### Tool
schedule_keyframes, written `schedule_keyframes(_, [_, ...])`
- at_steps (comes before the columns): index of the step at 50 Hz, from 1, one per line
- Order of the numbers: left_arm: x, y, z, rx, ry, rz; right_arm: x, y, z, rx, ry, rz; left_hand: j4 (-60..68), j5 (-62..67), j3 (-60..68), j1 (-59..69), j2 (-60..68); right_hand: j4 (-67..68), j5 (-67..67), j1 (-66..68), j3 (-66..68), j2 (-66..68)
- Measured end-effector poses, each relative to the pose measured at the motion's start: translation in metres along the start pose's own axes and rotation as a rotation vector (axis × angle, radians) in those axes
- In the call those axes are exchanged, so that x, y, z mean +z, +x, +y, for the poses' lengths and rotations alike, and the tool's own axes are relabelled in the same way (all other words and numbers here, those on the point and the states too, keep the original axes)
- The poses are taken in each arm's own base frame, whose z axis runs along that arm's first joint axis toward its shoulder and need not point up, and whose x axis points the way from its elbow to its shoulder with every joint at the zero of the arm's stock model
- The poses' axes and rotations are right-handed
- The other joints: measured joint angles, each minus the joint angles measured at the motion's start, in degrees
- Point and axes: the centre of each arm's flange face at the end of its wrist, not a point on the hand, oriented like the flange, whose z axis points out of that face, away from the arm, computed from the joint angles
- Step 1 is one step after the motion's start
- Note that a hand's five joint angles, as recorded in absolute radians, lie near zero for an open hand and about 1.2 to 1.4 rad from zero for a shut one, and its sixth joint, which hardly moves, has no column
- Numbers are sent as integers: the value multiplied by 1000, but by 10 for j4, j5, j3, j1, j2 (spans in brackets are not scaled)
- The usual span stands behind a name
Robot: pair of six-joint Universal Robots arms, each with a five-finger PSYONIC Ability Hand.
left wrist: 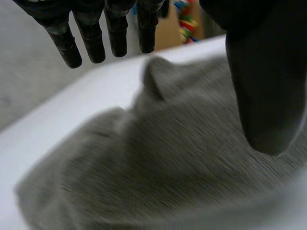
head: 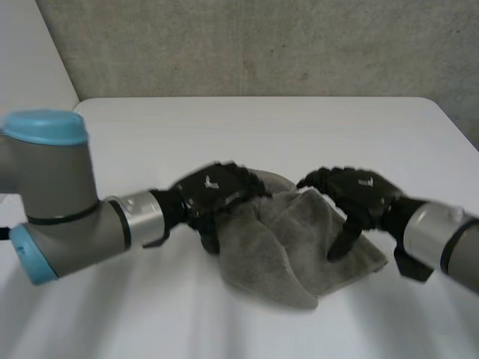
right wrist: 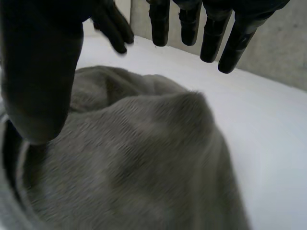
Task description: Fold the towel.
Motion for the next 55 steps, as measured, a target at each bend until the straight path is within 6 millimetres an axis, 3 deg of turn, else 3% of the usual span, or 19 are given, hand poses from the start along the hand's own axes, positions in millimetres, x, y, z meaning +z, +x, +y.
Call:
schedule_keyframes(9, [8,33,22,86,-127,127,-14,-14,46,110,-72,-14,0,0,0,0,0,0,0,0,0,0])
schedule_keyframes(17, [8,37,18,106,-128,130,-19,-26,65,129,-134,-49,0,68,0,24,57,0,5,5,0,4])
schedule_keyframes(27, [7,25,11,125,-144,40,-12,-36,69,122,-116,-86,0,134,0,95,122,0,118,106,0,114])
schedule_keyframes(37, [2,11,9,100,-156,-24,-4,-41,79,140,-132,-99,0,185,0,149,177,0,127,112,0,122])
schedule_keyframes(47, [1,14,11,91,-163,-13,-20,-46,63,100,-77,-92,0,195,0,160,187,0,128,112,0,122])
schedule_keyframes(55, [1,11,10,95,-162,-23,-30,-51,65,98,-93,-109,0,400,0,360,389,0,172,164,0,161])
